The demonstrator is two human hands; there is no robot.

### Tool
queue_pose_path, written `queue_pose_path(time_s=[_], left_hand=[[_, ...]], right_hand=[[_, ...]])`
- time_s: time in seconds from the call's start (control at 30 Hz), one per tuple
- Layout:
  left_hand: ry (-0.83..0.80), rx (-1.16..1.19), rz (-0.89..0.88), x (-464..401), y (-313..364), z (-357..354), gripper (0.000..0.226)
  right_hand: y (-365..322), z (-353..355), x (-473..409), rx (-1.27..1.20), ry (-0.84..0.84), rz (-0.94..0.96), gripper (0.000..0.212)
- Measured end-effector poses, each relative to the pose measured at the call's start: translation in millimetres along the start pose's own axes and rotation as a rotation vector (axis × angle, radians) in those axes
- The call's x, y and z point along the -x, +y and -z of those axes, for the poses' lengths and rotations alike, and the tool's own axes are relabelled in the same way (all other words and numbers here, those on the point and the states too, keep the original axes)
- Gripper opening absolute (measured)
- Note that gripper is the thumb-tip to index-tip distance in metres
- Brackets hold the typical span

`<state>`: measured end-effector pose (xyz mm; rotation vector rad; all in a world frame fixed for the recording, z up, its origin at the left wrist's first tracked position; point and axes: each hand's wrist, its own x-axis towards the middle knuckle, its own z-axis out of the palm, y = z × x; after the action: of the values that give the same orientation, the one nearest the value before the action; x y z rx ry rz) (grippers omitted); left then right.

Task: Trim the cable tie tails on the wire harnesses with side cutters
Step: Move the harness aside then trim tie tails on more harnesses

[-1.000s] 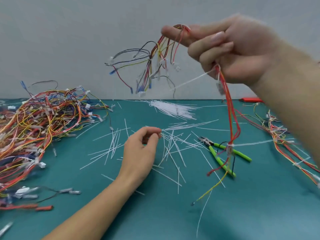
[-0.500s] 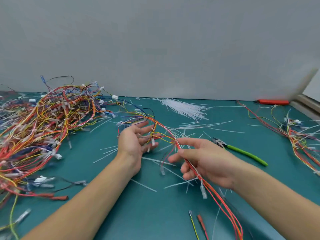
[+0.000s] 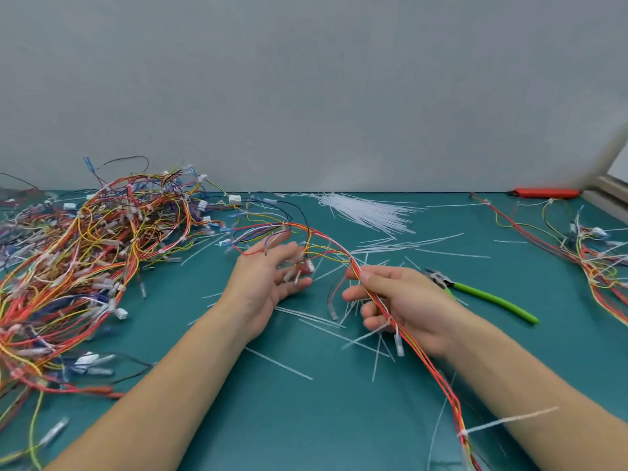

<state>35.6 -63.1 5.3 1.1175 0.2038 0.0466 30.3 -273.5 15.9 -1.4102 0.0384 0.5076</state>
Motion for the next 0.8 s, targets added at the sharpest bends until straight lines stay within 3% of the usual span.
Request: queue_pose_path(time_s=[0.2, 0.33, 0.43, 0.67, 0.8], left_hand=[[0.032, 0.211, 0.039, -2, 5, 3, 0.039], [0.037, 0.303, 0.068, -3, 8, 8, 0.019], [0.041, 0.371, 0.046, -1, 11, 9, 0.028], [-0.088, 0.123, -0.038, 10, 6, -3, 0.014], [-0.130, 0.224, 0.071, 7, 7, 1, 0.021]], right_hand=[[6, 10, 6, 0.029, -0.107, 0.008, 0.024], [3, 15, 14, 0.032, -0.205, -0.078, 0.040], [1, 15, 17, 0.045, -0.238, -0.081, 0.040], [5, 9, 27, 0.252, -0.368, -0.141, 0.026], [2, 4, 36, 0.374, -0.526, -0.195, 0.018]])
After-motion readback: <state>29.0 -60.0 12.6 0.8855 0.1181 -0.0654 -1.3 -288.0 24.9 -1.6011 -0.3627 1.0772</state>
